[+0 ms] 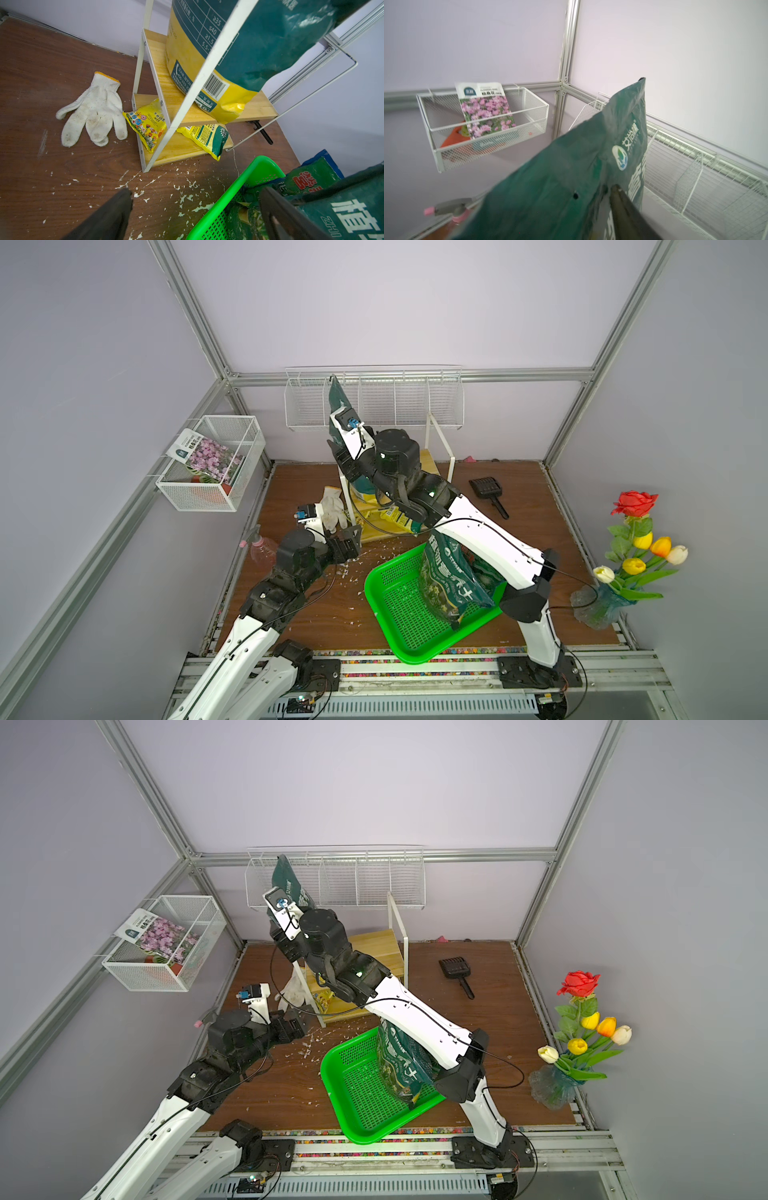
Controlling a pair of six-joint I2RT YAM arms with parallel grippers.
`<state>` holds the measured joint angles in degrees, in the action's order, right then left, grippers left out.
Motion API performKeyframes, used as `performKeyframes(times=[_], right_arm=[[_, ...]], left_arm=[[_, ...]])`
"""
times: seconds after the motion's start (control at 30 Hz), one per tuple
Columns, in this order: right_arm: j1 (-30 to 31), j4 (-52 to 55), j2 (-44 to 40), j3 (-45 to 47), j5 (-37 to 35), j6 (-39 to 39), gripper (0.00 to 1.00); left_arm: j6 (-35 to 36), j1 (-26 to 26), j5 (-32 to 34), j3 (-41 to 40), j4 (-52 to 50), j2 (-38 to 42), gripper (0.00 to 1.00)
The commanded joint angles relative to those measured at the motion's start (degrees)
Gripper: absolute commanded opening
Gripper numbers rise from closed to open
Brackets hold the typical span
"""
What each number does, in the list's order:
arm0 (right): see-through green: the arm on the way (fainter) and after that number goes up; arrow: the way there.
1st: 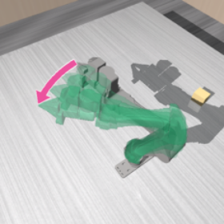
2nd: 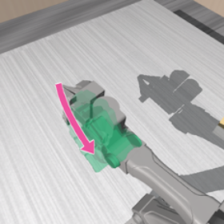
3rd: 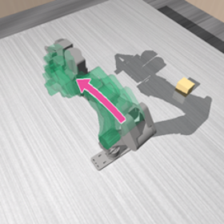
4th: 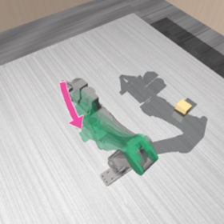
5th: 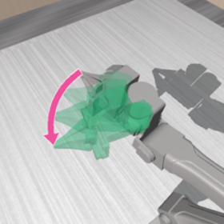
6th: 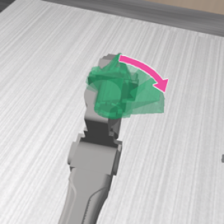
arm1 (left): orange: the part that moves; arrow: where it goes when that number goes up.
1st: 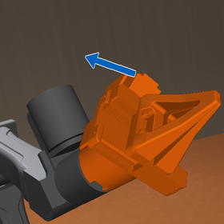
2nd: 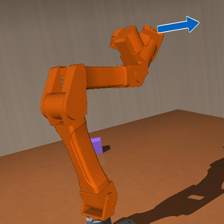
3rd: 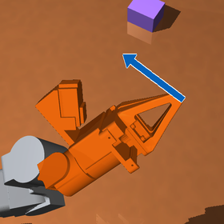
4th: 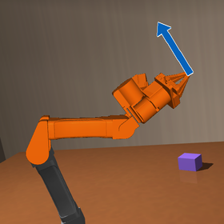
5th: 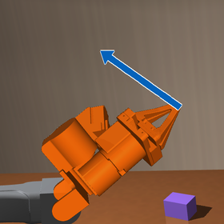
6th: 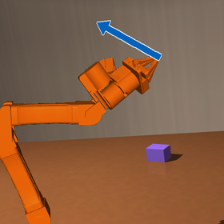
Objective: Take down the fertilizer bag from the shelf
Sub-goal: Pick up the fertilizer bag from the shelf.
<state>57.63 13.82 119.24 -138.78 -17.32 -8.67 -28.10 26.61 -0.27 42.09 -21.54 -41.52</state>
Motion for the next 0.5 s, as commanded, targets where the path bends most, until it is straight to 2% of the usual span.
performKeyframes(times=[0.0,0.23,0.47], right_arm=[[0.1,-4.3,0.8,-0.9,-1.6,-0.5,0.39],[0.1,-4.5,0.2,-0.8,-2.1,-1.8,0.00],[0.1,-4.5,-1.5,-0.8,-3.4,-5.0,0.00]], left_arm=[[1.2,-0.5,-0.1,-0.5,-0.3,0.6,1.00],[1.2,-0.6,-0.2,-0.7,-0.4,0.6,1.00],[1.4,-0.6,-0.3,-0.8,-0.3,0.1,1.00]])
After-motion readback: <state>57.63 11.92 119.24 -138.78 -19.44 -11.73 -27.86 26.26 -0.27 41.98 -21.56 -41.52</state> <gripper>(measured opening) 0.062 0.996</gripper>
